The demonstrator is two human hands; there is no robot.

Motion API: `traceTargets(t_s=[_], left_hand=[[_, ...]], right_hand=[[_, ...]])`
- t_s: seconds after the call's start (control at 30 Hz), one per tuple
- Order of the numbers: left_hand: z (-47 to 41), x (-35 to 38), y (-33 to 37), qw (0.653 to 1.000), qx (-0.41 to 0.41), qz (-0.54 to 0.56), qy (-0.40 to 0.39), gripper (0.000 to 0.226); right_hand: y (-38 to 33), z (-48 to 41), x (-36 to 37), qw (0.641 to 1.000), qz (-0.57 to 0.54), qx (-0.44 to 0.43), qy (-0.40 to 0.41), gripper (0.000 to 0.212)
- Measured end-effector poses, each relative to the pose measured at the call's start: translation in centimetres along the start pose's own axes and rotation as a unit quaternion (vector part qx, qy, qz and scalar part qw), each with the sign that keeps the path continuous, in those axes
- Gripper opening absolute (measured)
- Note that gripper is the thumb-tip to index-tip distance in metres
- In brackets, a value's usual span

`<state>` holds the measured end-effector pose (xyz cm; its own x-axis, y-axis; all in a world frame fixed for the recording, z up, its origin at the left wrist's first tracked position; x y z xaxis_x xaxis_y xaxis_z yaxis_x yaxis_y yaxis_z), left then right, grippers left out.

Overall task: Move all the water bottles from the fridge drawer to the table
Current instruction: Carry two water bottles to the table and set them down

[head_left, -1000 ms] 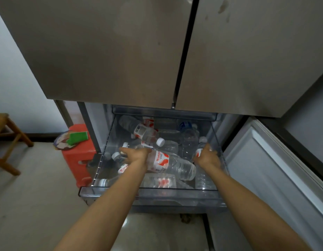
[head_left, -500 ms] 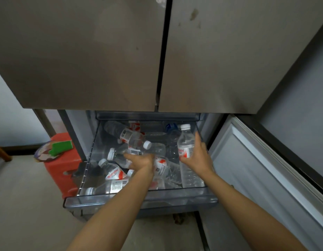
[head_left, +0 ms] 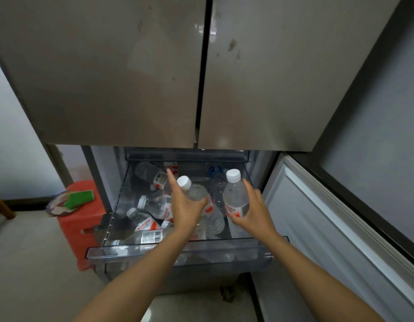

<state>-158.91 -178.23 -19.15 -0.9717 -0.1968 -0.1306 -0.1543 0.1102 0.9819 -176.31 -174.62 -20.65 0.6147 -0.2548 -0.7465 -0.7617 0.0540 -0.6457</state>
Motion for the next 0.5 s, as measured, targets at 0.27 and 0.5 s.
traceTargets(t_s=[0.27, 0.5], left_hand=[[0.2, -5.3, 5.2, 0.983, 0.169, -0.043, 0.051, 0.065], [-0.1, -12.0, 8.1, 0.957, 0.234, -0.138, 0.102, 0.065]], right_hand=[[-4.7, 0.6, -2.5, 0.991, -0.03, -0.131, 0.018, 0.095], [-12.2, -0.2, -2.6, 0.965, -0.116, -0.234, -0.017, 0.097]])
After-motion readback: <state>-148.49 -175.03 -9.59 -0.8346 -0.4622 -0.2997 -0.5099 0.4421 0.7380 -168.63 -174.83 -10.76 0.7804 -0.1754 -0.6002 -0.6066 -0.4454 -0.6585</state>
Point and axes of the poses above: each hand's wrist, its own z-axis away from the middle knuckle, its own x-axis out of the palm, y = z × x, the point moved 1 cm from there along -z, towards the middle knuckle, and after that the axes turned 5 degrees about x, right-handed, at the moved point
